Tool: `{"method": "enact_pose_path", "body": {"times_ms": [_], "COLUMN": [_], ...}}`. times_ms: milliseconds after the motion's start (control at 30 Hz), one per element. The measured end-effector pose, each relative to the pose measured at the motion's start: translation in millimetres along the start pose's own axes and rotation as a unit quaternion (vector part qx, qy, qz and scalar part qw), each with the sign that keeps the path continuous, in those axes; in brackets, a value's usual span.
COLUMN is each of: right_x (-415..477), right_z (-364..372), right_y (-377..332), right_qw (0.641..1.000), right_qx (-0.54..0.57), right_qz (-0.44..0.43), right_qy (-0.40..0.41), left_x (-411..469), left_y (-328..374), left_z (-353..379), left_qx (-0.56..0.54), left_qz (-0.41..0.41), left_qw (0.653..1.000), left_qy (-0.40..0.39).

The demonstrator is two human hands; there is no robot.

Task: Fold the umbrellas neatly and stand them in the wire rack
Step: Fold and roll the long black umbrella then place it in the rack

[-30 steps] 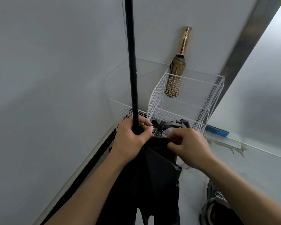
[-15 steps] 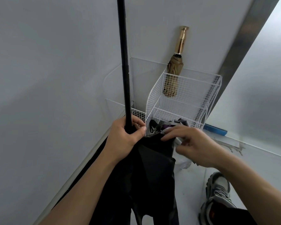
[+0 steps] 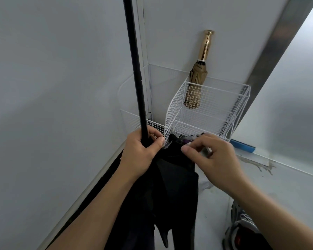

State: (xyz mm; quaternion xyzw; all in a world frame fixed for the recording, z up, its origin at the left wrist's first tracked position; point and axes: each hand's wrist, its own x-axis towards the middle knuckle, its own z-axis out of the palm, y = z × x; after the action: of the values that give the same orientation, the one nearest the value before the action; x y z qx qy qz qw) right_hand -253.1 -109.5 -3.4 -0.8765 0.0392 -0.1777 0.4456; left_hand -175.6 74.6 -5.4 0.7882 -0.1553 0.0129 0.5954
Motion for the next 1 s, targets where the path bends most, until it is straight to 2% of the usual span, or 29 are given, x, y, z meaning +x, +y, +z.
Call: {"method": "enact_pose_path", "body": {"times_ms": [33, 100, 167, 200, 267, 333, 467, 533, 600, 633, 733, 800, 867, 1000], "right_x": [-1, -5, -6, -5, -4, -8, -13, -8, 1, 5, 11, 14, 15, 11], "right_z": [0, 5, 14, 17, 20, 18, 16, 10, 2, -1, -3, -3, -2, 5], "right_y": [-6, -13, -11, -10, -9, -13, -17, -11, -1, 4, 16, 18, 17, 13], "right_qw": [0.999, 0.983, 0.963, 0.968, 0.977, 0.961, 0.932, 0.951, 0.981, 0.99, 0.982, 0.981, 0.987, 0.994], "right_qx": [-0.029, -0.122, -0.173, -0.135, 0.04, 0.169, 0.244, 0.23, 0.151, 0.094, -0.011, 0.014, 0.06, 0.089], "right_qz": [0.019, 0.064, 0.071, 0.073, 0.095, 0.114, 0.118, 0.115, 0.078, 0.058, 0.06, 0.07, 0.067, 0.051], "right_qy": [-0.021, -0.125, -0.195, -0.199, -0.185, -0.185, -0.239, -0.173, -0.091, -0.091, -0.18, -0.178, -0.131, -0.036], "left_x": [-1, -2, -2, -3, -3, -2, 2, 2, 1, 1, -2, -3, -4, -2], "left_y": [0, 0, 0, -1, -4, -5, -5, -5, -2, -1, 1, 2, 4, 5], "left_z": [0, 2, 4, 6, 8, 9, 6, 4, 3, 3, 3, 3, 4, 3], "left_qx": [0.004, 0.013, 0.018, 0.021, 0.029, 0.029, 0.002, -0.012, -0.02, -0.025, -0.041, -0.047, -0.051, -0.054], "left_qz": [0.005, 0.017, 0.025, 0.026, 0.026, 0.024, -0.004, -0.017, -0.02, -0.021, -0.022, -0.026, -0.028, -0.032], "left_qw": [1.0, 0.999, 0.998, 0.998, 0.998, 0.998, 0.998, 0.998, 0.998, 0.999, 0.999, 0.998, 0.997, 0.997], "left_qy": [0.013, 0.035, 0.048, 0.05, 0.051, 0.055, 0.068, 0.063, 0.049, 0.039, 0.003, -0.031, -0.058, -0.046]}}
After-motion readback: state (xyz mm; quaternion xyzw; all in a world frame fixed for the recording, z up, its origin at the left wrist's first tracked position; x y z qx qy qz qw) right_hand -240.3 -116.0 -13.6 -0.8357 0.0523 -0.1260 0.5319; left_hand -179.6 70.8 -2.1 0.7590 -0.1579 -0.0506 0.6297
